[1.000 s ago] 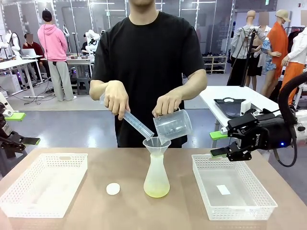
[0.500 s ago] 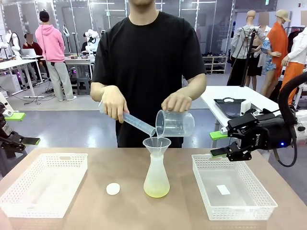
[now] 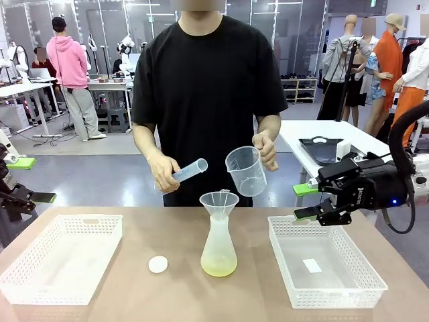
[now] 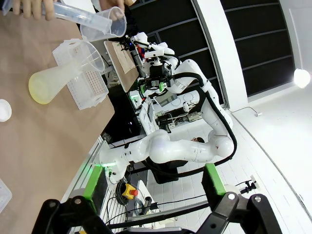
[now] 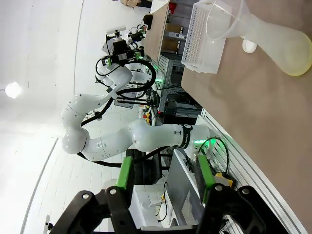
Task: Prepare the solutions needed for the experiment.
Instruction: Once the solution is in the Big flask , pick up the Plastic Funnel and place it back into the right Organizing basket.
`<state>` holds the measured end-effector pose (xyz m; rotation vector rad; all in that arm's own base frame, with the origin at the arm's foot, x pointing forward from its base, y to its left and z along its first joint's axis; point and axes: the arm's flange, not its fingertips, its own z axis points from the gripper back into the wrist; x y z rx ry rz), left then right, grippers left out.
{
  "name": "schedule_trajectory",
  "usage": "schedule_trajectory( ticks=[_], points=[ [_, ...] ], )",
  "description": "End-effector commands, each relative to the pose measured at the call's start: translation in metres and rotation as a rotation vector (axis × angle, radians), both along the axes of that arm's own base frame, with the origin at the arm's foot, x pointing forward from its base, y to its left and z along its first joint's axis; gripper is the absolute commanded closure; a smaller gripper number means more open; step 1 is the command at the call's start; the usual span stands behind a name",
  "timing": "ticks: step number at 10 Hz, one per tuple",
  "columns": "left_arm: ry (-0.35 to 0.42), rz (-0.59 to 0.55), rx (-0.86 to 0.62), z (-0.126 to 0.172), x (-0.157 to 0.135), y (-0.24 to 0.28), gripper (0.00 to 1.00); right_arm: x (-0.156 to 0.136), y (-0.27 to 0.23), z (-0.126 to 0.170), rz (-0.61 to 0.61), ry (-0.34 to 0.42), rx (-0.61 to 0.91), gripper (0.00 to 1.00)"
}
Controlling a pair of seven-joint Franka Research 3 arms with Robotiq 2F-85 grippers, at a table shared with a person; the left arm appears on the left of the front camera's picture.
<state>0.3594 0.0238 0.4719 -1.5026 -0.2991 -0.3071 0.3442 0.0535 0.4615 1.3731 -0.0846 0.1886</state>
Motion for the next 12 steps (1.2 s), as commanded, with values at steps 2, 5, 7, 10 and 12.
schedule_trajectory(
  ticks=[2,5,7,10,12],
  points=[
    [-0.004,-0.010,-0.004,0.002,-0.001,0.000,0.00,0.000,0.000,0.000,0.003,0.002,0.006,0.36],
    [-0.004,-0.010,-0.004,0.002,-0.001,0.000,0.00,0.000,0.000,0.000,0.000,0.000,0.000,0.36],
    [-0.004,-0.010,-0.004,0.002,-0.001,0.000,0.00,0.019,-0.005,0.012,-0.012,-0.086,-0.089,0.36],
    [-0.004,-0.010,-0.004,0.002,-0.001,0.000,0.00,0.056,-0.001,0.042,-0.001,-0.219,-0.235,0.36],
    [-0.004,-0.010,-0.004,0.002,-0.001,0.000,0.00,0.082,0.017,0.066,0.052,-0.318,-0.392,0.36]
  ],
)
